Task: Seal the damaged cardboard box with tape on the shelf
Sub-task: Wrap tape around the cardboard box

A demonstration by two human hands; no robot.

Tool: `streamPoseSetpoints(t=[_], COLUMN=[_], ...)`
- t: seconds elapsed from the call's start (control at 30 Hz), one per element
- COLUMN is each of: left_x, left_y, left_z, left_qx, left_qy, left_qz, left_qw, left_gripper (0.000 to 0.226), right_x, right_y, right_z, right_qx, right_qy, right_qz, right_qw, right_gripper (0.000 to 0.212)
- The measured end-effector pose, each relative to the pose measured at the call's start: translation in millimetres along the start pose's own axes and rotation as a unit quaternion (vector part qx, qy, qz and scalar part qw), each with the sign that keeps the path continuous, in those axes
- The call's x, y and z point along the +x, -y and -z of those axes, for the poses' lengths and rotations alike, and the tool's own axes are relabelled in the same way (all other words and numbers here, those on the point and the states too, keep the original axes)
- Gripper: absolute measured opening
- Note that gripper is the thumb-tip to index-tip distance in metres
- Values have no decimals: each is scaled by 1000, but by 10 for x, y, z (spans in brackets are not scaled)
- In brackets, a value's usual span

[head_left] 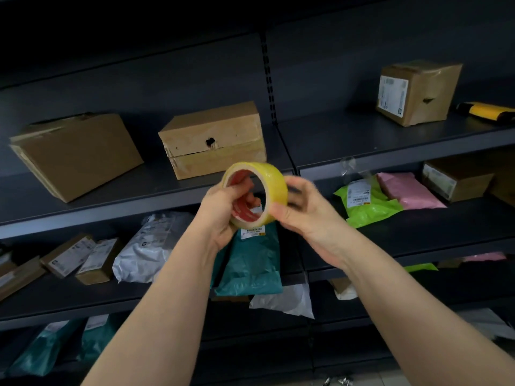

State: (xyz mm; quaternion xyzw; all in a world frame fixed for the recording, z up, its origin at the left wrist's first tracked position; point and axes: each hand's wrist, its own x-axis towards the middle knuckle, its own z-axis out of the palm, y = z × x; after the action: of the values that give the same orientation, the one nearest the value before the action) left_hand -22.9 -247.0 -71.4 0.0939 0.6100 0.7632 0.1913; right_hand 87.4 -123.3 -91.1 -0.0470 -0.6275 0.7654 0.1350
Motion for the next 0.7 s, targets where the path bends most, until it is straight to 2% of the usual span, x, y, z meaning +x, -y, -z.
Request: streamPoseSetpoints(t=[0.03,0.1,0.13,0.17,0.2,0.27,0.3,0.37,0.5,0.57,0.6,0.63,0.7], left_x=[21,16,-29,-100,-180,-319,-373,-407,-358,-342,-335,-336,-340], left_y=[52,126,135,132,126,109,111,123,137,146,143,134,126], left_z=[22,76,73,52,24,-74,-115,-171,-177,-192,-211,-231,-272], left_qx=[84,313,367,363,313,198,184,214,257,295,319,354,431], left_qy=[-18,-57,-79,-90,-85,-49,-33,-30,-70,-85,-91,-96,-99], left_qz=[-14,-72,-101,-131,-152,-149,-146,-162,-175,-200,-214,-226,-251], left_qw=[996,945,921,918,934,968,971,963,948,931,919,902,861], left_gripper=[2,26,38,44,38,11,11,17,5,11,13,13,12], right_x=[-8,-16,-16,-14,-2,2,-8,-31,-65,-87,-100,-113,-106], right_y=[-37,-100,-130,-157,-192,-229,-247,-278,-310,-301,-292,-280,-225], right_z=[-5,-19,-22,-16,-3,-6,-22,-67,-121,-124,-133,-146,-148], right_qx=[-3,-62,-98,-140,-184,-251,-283,-347,-438,-465,-459,-428,-280], right_qy=[15,-20,-60,-102,-138,-168,-172,-182,-212,-197,-178,-156,-111], right_qz=[-2,24,45,60,69,86,95,119,178,198,197,183,87], right_qw=[1000,998,992,983,971,949,939,912,855,840,848,871,950], right_gripper=[57,35,31,32,34,42,44,45,45,45,45,43,36])
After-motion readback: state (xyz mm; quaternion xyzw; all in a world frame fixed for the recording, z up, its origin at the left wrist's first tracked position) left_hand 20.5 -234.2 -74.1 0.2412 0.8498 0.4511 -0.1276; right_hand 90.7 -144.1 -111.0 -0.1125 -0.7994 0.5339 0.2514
